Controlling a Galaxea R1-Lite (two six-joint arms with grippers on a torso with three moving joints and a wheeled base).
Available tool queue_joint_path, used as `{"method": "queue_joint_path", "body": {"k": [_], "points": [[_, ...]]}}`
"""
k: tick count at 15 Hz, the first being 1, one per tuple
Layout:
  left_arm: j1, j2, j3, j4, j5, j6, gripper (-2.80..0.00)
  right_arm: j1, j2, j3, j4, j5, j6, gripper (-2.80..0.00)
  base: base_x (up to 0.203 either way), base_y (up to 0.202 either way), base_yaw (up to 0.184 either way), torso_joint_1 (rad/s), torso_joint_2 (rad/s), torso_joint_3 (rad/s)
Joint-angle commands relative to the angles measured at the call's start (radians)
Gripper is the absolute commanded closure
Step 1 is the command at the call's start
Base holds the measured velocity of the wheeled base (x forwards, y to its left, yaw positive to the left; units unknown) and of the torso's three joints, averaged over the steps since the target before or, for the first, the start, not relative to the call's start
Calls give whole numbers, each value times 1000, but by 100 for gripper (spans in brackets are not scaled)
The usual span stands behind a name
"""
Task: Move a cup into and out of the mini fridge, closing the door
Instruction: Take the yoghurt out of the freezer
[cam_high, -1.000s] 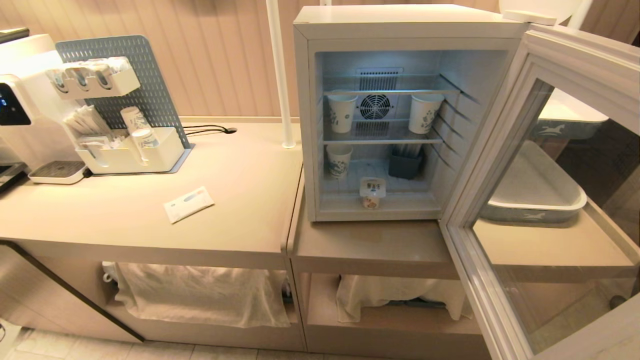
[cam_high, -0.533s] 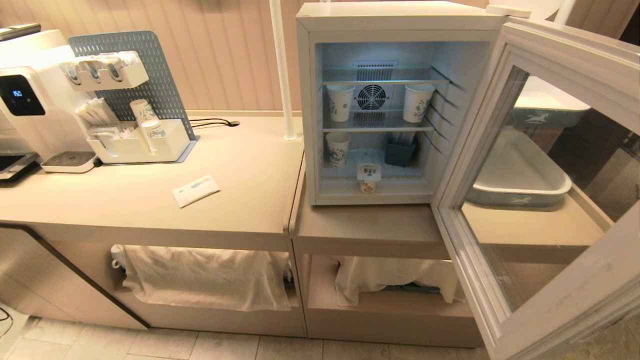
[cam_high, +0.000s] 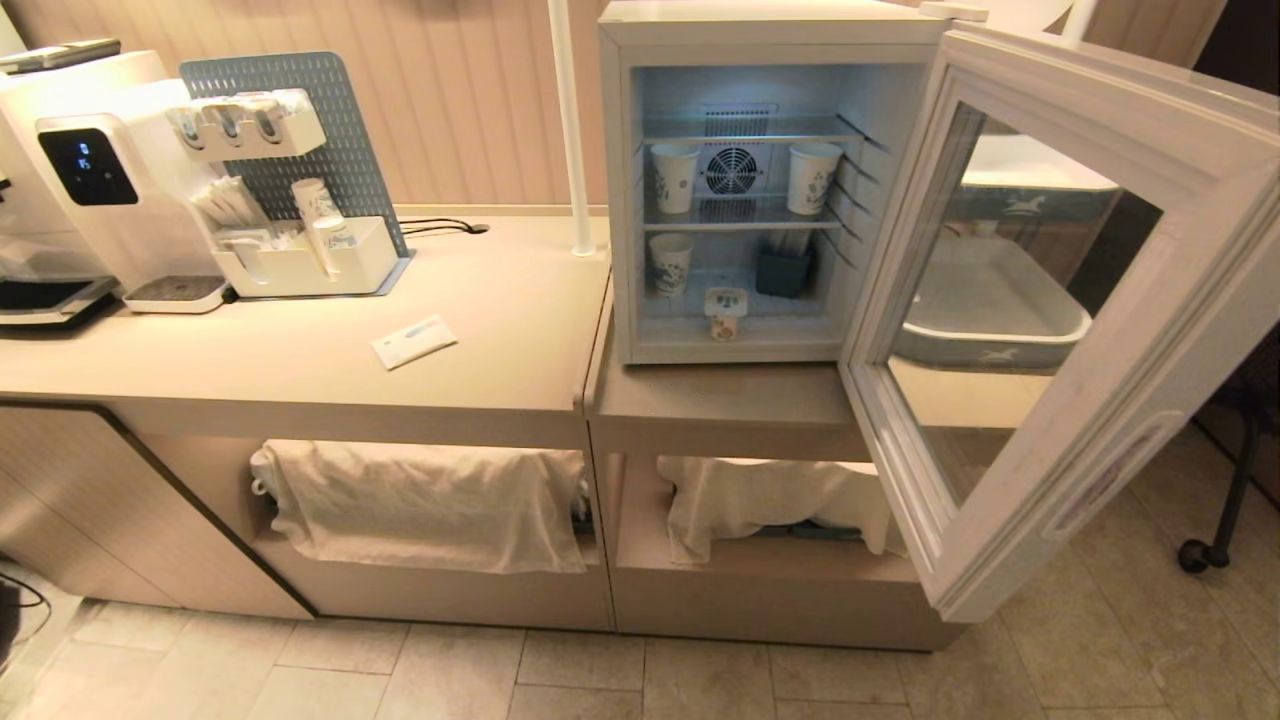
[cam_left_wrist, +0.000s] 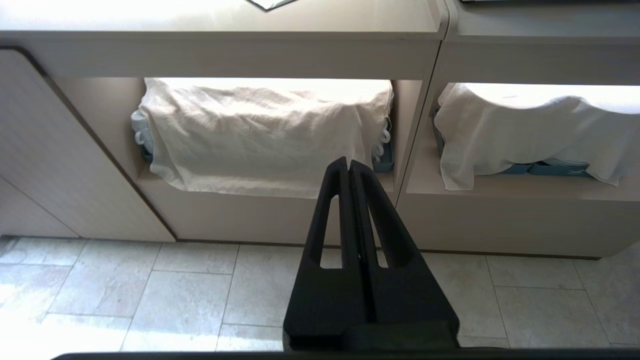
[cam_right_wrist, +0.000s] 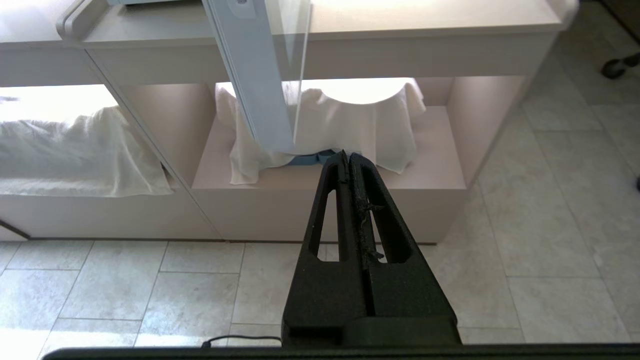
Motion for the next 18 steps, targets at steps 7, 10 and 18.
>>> {"method": "queue_joint_path", "body": {"k": [7,10,18], "points": [[0,2,0,-1,-1,4,0,0,-2,1,-1,0,1,0,-18,31,1,2,0,1],[0,2,0,-1,-1,3,0,0,-3,0,-1,0,1,0,0,188,2,0,3,0],[0,2,0,-3,1,0,0,0,-11,1,-1,0,1,0,0,190,-1,2,2,1]]}}
